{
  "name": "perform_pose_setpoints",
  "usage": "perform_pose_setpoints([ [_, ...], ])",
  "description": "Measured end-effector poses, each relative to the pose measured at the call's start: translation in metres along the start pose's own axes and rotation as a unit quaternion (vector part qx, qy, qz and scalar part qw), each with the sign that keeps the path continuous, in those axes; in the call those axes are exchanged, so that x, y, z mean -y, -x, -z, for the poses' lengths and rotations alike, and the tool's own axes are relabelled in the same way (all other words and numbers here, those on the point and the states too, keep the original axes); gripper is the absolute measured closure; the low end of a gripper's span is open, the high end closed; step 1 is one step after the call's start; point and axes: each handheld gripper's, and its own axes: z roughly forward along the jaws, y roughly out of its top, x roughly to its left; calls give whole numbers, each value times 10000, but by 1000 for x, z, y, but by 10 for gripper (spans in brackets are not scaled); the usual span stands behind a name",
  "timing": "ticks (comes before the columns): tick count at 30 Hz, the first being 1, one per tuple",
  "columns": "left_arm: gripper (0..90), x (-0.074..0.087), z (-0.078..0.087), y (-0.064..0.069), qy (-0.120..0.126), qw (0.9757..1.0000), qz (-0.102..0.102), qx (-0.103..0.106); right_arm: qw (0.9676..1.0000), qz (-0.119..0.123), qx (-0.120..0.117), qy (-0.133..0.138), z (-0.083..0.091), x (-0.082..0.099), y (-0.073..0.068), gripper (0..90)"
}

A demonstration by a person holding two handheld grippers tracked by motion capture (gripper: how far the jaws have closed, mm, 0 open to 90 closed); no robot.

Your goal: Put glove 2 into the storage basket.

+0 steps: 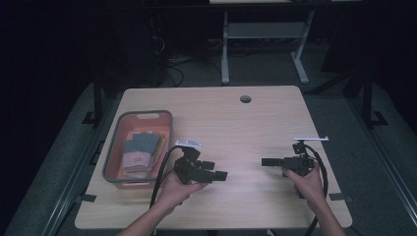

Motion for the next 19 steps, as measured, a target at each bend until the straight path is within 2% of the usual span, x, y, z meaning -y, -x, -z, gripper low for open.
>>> perform_pose_setpoints([
  [6,219,10,-11,1,8,9999,30,112,10000,0,-12,47,5,9,4,386],
  [10,219,16,-16,6,-38,9999,-104,85,10000,6,-22,65,7,15,5,385],
  [12,219,20,-18,8,-68,9997,-182,114,9999,45,-48,148,9,24,5,380],
  [16,219,30,-16,13,17,9996,-243,109,9997,133,-58,205,9,35,3,379],
  [18,219,36,-16,14,23,9995,-280,115,9991,132,-109,377,9,46,3,382],
  [19,219,38,-16,14,41,9995,-306,80,9991,132,-109,377,9,46,3,382],
])
